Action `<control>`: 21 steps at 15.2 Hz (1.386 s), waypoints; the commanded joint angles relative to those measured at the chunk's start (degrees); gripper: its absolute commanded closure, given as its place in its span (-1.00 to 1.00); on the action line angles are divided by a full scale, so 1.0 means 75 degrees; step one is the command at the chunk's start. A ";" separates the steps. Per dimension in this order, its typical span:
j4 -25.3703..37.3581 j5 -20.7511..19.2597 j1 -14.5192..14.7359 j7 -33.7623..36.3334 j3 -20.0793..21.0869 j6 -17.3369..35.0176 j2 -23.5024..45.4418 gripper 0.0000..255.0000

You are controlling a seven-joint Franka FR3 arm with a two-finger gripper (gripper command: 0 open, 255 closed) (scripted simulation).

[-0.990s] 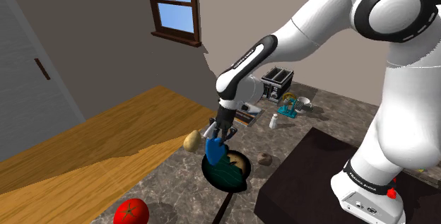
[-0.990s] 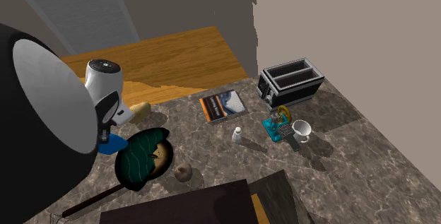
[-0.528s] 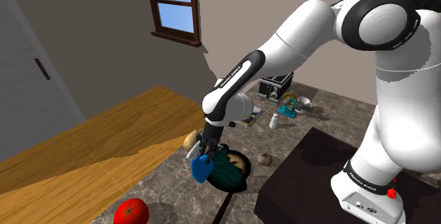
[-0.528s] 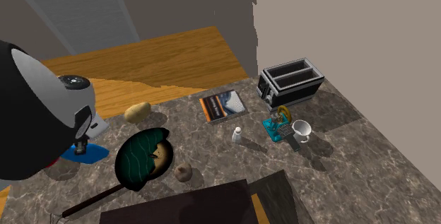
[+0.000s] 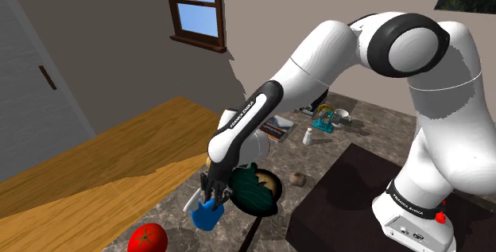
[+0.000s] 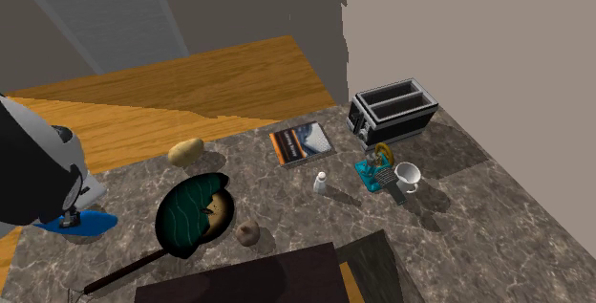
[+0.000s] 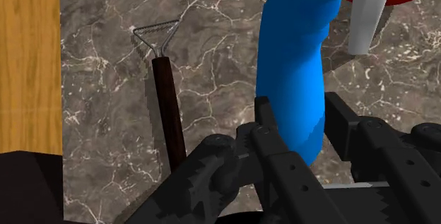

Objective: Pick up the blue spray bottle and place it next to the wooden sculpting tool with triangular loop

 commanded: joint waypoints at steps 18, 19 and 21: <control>0.1358 0.0114 0.0260 -0.0304 0.0286 0.0971 0.2153 1.00; 0.1357 0.0113 0.0259 -0.0304 0.0287 0.0972 0.2153 1.00; 0.1358 0.0112 0.0259 -0.0303 0.0287 0.0971 0.2153 1.00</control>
